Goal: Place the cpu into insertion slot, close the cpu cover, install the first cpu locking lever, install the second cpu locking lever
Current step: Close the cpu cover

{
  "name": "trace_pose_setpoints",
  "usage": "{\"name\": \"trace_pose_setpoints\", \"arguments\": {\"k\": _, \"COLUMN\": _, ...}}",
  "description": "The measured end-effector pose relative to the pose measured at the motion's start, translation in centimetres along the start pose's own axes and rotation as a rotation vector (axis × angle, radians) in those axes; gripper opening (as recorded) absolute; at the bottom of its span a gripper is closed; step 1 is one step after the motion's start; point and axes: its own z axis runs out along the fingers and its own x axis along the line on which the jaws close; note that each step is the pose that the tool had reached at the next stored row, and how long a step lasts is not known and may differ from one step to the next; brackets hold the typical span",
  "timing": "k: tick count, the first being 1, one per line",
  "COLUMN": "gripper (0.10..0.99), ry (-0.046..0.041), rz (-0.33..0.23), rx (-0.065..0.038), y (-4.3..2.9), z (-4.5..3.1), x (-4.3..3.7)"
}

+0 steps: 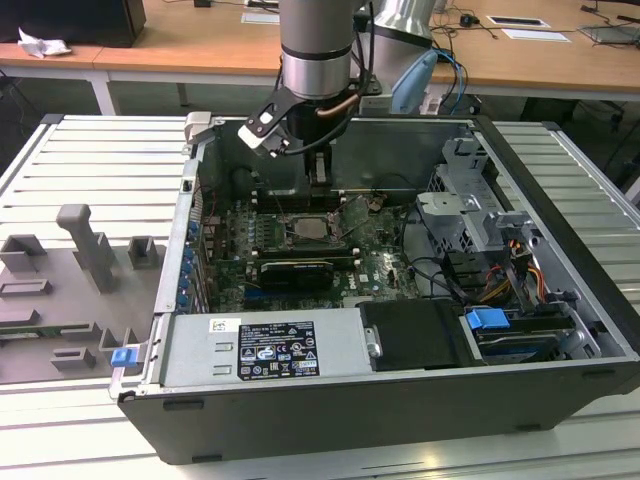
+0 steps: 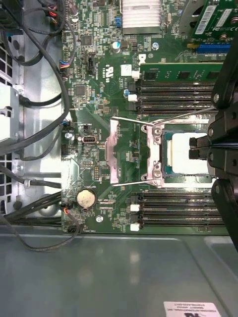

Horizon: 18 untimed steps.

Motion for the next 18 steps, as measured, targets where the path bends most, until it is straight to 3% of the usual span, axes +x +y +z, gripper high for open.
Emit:
{"name": "trace_pose_setpoints", "arguments": {"k": 3, "gripper": 0.106, "ry": 0.0002, "rz": 0.0, "rx": 0.002, "y": 0.61, "z": 0.05, "x": 0.0}}
{"name": "trace_pose_setpoints", "arguments": {"k": 6, "gripper": 0.106, "ry": -0.0016, "rz": 0.0, "rx": 0.002, "y": 0.67, "z": -0.08, "x": 0.0}}
{"name": "trace_pose_setpoints", "arguments": {"k": 15, "gripper": 0.106, "ry": -0.0015, "rz": 0.0, "rx": 0.002, "y": 0.8, "z": -1.77, "x": 0.0}}
{"name": "trace_pose_setpoints", "arguments": {"k": 18, "gripper": 0.106, "ry": -0.0014, "rz": 0.0, "rx": 0.002, "y": 0.92, "z": -1.83, "x": 0.0}}
